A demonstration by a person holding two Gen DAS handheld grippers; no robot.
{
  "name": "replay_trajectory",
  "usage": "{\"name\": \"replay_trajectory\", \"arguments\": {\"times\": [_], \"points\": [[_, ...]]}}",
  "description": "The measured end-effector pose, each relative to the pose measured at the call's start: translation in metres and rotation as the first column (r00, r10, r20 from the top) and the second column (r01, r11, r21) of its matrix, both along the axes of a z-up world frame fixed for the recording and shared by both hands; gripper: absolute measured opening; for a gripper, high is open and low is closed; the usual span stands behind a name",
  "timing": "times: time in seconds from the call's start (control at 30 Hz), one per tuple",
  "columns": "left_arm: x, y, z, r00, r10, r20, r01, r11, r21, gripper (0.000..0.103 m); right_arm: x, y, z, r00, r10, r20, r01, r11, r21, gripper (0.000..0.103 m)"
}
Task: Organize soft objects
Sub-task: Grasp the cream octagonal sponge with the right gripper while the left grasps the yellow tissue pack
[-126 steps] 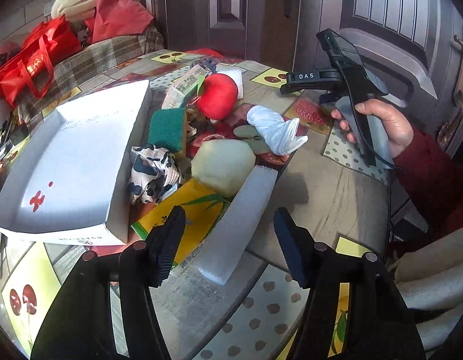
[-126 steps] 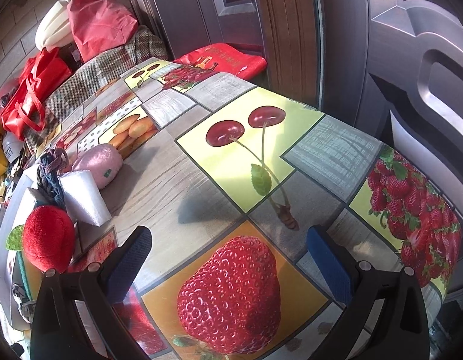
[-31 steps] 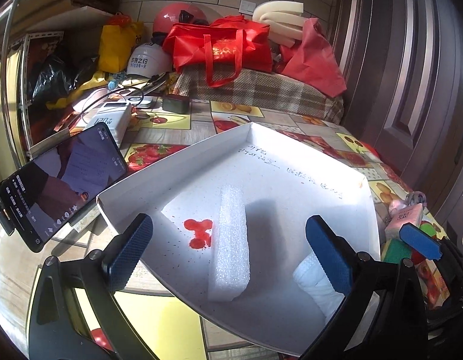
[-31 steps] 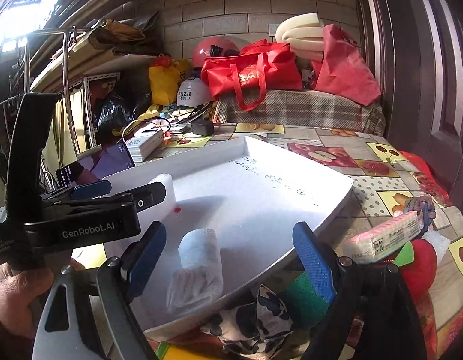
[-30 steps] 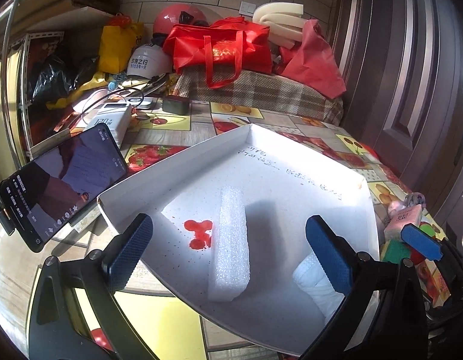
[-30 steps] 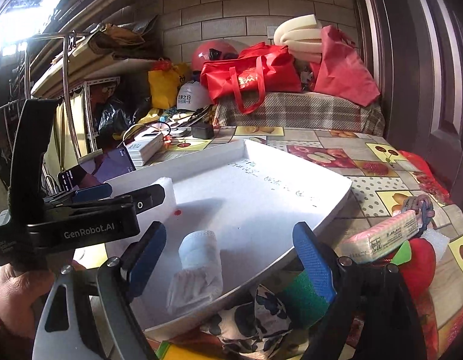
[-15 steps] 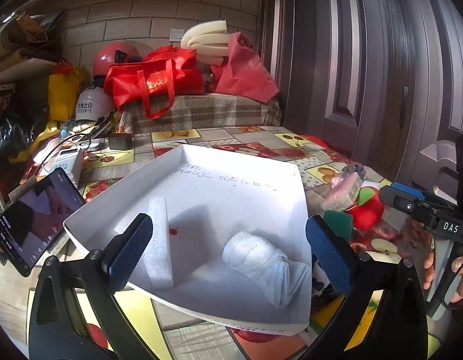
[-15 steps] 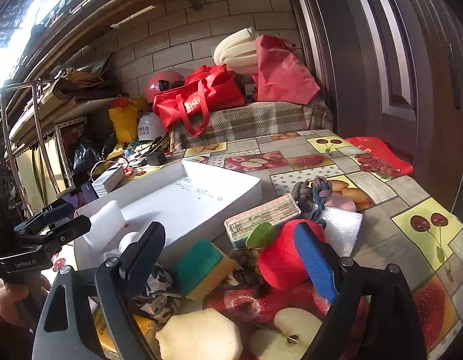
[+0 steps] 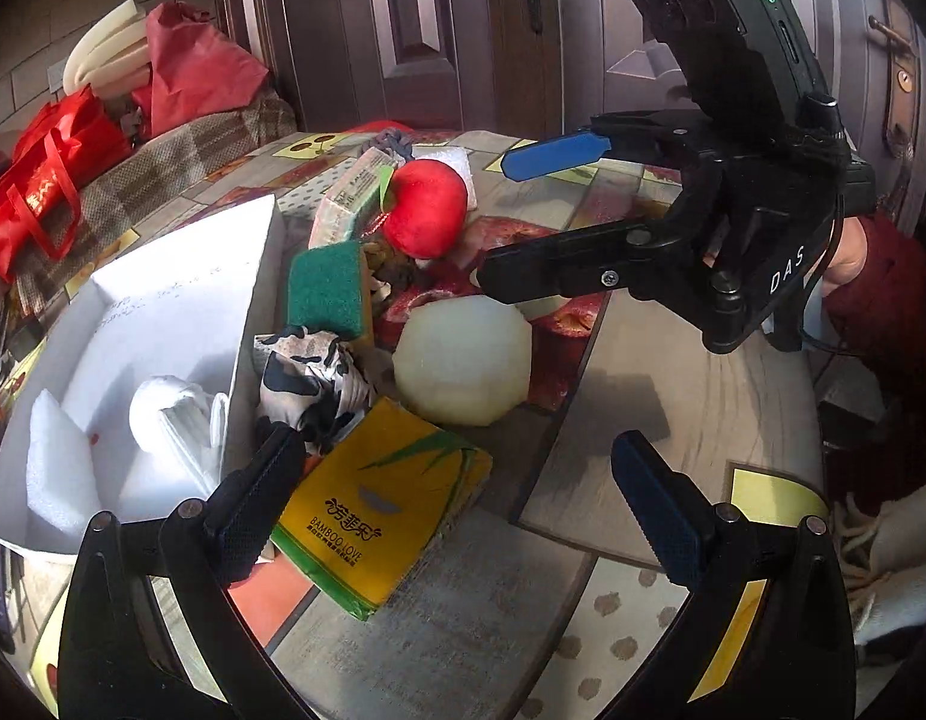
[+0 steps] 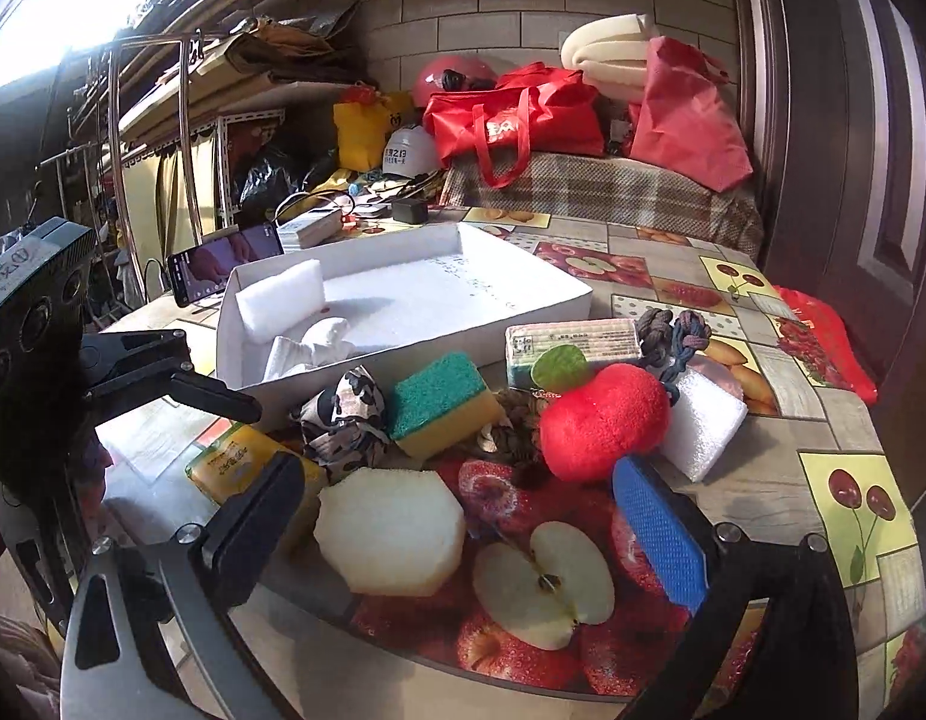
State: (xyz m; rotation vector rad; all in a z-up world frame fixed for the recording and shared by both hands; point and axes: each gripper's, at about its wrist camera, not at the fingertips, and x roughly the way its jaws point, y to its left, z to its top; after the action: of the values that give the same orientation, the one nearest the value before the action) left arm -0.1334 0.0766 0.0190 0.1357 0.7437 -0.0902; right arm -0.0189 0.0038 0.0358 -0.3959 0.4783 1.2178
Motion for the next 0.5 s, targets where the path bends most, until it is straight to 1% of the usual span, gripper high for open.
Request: {"name": "replay_trajectory", "arguments": {"times": [0.13, 0.27, 0.37, 0.47, 0.5], "points": [[0.009, -0.003, -0.011, 0.998, 0.01, -0.065, -0.009, 1.0, 0.017, 0.103, 0.006, 0.012, -0.012, 0.997, 0.043, -0.064, -0.049, 0.995, -0.083, 0.103], [0.01, -0.002, -0.013, 0.997, 0.012, -0.073, -0.011, 1.0, 0.011, 0.103, 0.006, 0.018, -0.023, 0.989, 0.09, -0.119, -0.107, 0.983, -0.147, 0.103], [0.008, -0.001, -0.014, 0.997, 0.027, -0.074, -0.026, 1.0, 0.006, 0.103, 0.001, 0.026, -0.03, 0.985, 0.12, -0.126, -0.144, 0.969, -0.203, 0.103], [0.007, 0.0, -0.012, 0.997, 0.025, -0.07, -0.025, 1.0, 0.002, 0.102, -0.003, 0.037, -0.042, 0.987, 0.108, -0.115, -0.138, 0.946, -0.294, 0.103], [0.005, 0.0, -0.012, 0.997, 0.022, -0.072, -0.023, 1.0, -0.004, 0.101, -0.002, 0.041, -0.045, 0.988, 0.101, -0.117, -0.134, 0.939, -0.318, 0.103]]}}
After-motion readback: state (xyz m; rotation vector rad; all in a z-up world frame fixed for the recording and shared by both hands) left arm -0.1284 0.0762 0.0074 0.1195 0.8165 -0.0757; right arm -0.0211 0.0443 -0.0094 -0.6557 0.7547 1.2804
